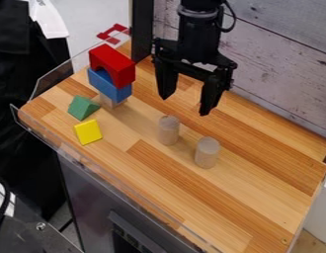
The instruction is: Put the cylinder on top of the red arch
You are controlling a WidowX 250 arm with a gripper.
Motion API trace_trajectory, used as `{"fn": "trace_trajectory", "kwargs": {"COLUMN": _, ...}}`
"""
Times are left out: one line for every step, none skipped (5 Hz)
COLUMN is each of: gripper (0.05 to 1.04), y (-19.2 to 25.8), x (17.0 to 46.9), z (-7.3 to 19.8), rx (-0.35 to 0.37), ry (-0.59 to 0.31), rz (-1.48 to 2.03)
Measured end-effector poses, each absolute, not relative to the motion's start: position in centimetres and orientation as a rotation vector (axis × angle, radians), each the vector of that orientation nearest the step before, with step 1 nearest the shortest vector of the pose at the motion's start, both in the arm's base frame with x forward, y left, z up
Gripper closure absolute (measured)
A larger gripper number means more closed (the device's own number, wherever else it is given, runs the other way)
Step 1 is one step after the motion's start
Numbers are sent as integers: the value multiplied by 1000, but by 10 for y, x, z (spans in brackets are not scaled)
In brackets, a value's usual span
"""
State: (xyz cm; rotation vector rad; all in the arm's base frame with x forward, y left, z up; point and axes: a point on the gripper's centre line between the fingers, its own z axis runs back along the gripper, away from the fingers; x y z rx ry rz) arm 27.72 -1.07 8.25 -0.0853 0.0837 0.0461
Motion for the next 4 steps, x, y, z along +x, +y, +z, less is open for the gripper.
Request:
{"fn": "trace_trajectory", "kwargs": {"gripper": 86, "y": -12, "x": 273, "z": 73, "rx": -89, "ry": 122, "rz": 47}}
{"fn": "trace_trajectory", "kwargs": {"gripper": 86, "y": -12, "x": 270, "z": 70, "rx": -163, "ry": 129, "rz": 41}}
{"fn": "trace_trajectory", "kwargs": {"gripper": 86, "y": -3, "x": 271, "z": 71, "rx": -221, "ry": 117, "rz": 62}}
{"fn": "trace_trajectory", "kwargs": {"gripper": 86, "y": 4, "x": 273, "z": 65, "rx": -179, "ry": 111, "rz": 80}}
